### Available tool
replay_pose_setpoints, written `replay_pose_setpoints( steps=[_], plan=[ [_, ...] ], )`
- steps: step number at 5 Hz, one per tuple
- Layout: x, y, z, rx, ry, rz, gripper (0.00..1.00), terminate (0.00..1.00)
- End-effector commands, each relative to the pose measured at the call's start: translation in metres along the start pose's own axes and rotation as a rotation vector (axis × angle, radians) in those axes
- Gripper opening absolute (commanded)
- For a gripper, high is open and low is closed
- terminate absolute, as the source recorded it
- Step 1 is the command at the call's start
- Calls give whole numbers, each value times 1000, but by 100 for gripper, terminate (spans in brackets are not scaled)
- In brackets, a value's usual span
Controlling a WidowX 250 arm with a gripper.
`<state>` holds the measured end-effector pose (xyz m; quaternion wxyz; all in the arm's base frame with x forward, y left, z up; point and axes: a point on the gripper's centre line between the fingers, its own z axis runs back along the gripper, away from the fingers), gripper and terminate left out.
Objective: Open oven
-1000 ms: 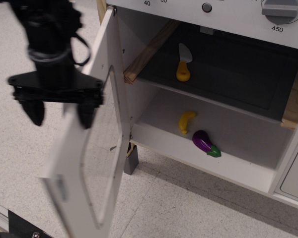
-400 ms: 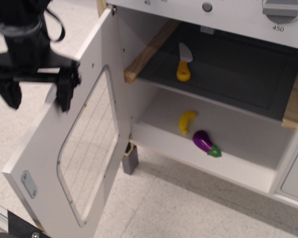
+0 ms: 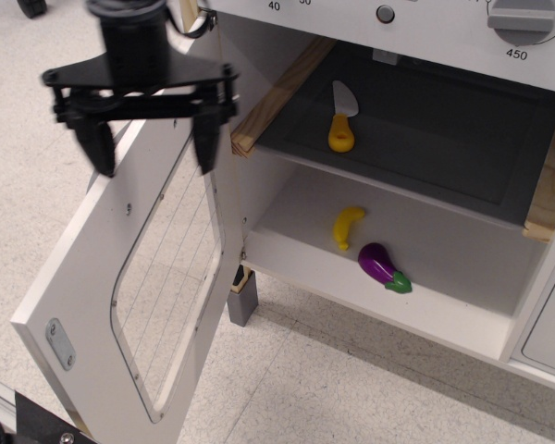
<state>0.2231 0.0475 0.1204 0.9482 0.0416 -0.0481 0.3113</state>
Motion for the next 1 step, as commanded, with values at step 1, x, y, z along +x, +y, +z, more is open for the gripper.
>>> replay_pose_setpoints(
  steps=[1],
  plan=[
    [21,-7,15,-15,-32,4,100,100]
  ],
)
